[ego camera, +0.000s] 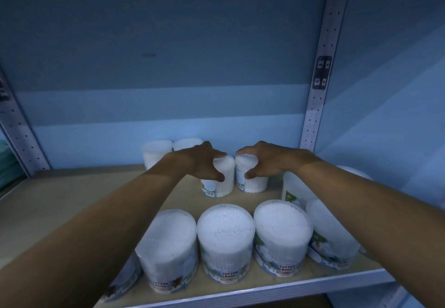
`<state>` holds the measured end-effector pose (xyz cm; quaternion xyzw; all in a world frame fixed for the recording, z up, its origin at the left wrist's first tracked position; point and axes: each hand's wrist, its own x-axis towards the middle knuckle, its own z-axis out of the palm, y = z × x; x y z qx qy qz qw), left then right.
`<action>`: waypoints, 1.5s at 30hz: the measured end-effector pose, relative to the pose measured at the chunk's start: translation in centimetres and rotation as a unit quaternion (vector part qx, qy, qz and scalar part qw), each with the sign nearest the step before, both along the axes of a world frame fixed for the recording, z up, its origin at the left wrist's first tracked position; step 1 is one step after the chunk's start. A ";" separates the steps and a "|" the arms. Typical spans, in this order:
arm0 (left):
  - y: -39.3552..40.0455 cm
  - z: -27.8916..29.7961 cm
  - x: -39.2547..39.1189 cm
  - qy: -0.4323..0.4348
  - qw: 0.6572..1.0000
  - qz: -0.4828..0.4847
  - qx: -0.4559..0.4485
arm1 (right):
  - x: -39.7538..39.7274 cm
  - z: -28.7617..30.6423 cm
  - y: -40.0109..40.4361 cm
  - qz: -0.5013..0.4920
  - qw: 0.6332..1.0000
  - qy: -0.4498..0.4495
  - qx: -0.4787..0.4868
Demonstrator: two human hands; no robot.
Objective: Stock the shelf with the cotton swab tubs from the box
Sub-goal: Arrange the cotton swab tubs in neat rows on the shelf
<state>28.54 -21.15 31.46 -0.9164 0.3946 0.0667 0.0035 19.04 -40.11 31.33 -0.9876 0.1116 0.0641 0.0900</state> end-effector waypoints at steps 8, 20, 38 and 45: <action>0.4 -0.2 1.0 0.039 0.999 0.022 -0.003 | 0.2 0.3 0.0 -0.053 0.998 -0.017 -0.018; -0.2 0.2 -0.1 0.002 0.999 0.036 0.003 | 1.6 0.8 -0.2 -0.038 0.999 0.016 -0.027; 0.2 1.1 1.0 0.058 0.998 0.028 -0.029 | 1.2 3.1 0.0 -0.027 0.998 0.046 -0.030; 0.0 1.1 0.7 0.054 0.997 0.042 -0.032 | 1.5 3.0 -0.2 -0.024 0.998 0.061 -0.009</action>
